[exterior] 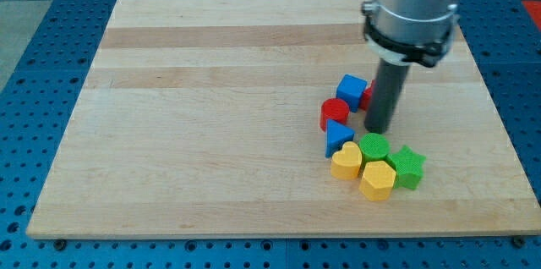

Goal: Move the red circle away from the blue blocks

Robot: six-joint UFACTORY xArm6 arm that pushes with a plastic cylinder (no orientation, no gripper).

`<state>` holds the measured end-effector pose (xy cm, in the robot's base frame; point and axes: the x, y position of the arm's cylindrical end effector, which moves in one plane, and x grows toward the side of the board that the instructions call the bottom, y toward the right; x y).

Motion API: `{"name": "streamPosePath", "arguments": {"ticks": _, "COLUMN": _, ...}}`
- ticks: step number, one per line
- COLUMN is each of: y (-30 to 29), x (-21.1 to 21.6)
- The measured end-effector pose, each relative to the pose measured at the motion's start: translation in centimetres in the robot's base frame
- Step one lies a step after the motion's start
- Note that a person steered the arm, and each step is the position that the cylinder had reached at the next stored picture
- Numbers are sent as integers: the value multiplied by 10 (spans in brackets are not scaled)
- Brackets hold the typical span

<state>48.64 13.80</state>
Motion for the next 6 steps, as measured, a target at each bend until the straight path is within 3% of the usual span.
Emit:
{"name": "streamPosePath", "arguments": {"ticks": 1, "y": -22, "x": 0}}
{"name": "streamPosePath", "arguments": {"ticks": 3, "y": -153, "x": 0}}
{"name": "streamPosePath", "arguments": {"ticks": 5, "y": -89, "x": 0}}
{"name": "streamPosePath", "arguments": {"ticks": 6, "y": -90, "x": -12}}
